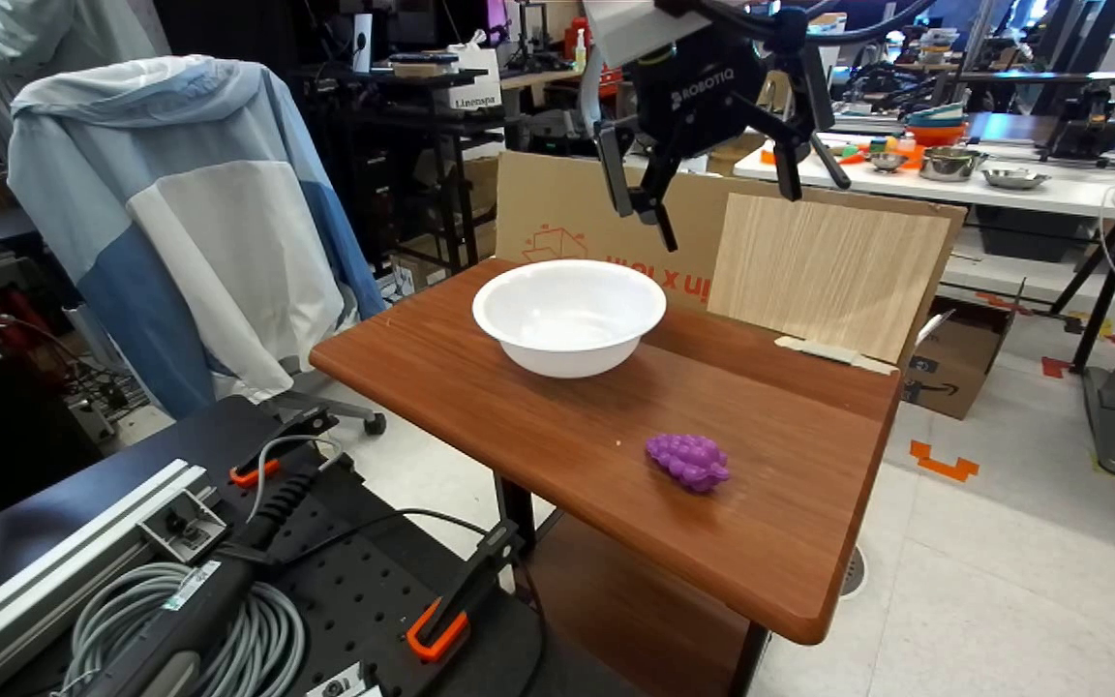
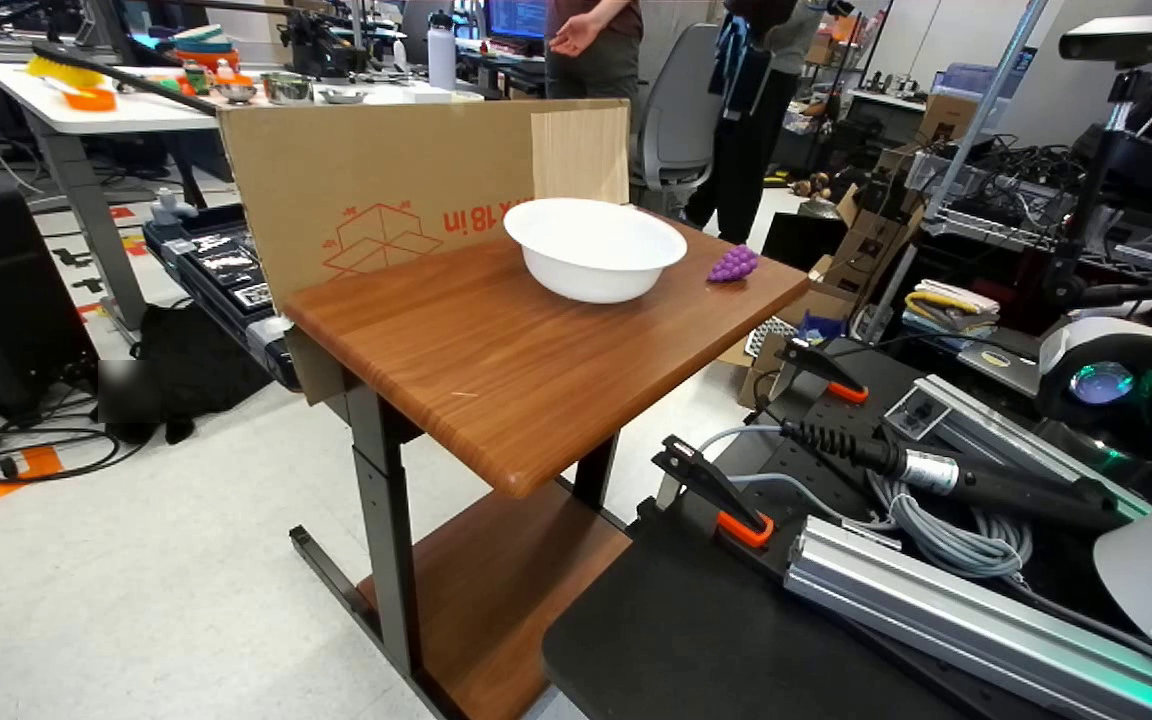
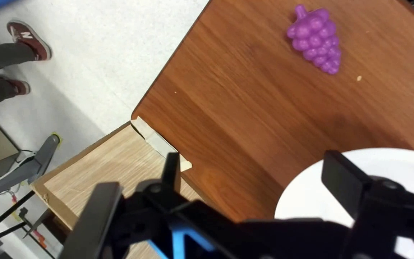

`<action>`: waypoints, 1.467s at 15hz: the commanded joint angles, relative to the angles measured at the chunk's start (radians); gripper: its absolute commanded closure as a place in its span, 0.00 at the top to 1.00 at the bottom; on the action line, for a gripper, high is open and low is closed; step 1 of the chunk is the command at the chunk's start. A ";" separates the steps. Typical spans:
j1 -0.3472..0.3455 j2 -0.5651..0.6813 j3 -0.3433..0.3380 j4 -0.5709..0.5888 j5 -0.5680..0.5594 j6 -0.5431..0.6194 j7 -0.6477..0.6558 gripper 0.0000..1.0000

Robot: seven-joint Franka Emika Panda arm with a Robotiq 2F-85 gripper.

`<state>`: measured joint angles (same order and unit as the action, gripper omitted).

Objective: Put the purple object in the white bowl

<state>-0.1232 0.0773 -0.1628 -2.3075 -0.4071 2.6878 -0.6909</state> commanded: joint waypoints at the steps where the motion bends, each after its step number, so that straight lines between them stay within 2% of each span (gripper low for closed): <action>1: -0.010 0.002 0.011 0.004 -0.001 -0.002 0.002 1.00; 2: -0.013 -0.017 0.019 -0.012 -0.006 -0.020 -0.103 1.00; 3: -0.013 -0.017 0.019 -0.015 -0.025 -0.017 -0.151 1.00; 10: -0.032 0.050 0.039 -0.025 0.085 0.033 -0.563 1.00; 12: -0.051 0.073 0.050 -0.027 0.195 0.033 -0.652 1.00; 14: -0.073 0.093 0.065 -0.029 0.314 0.023 -0.694 1.00; 17: -0.116 0.119 0.081 -0.039 0.461 0.010 -0.672 1.00; 20: -0.156 0.140 0.090 -0.035 0.529 -0.019 -0.684 1.00; 22: -0.184 0.155 0.102 -0.020 0.556 -0.068 -0.743 1.00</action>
<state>-0.2504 0.2133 -0.0973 -2.3503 0.0737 2.6711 -1.2879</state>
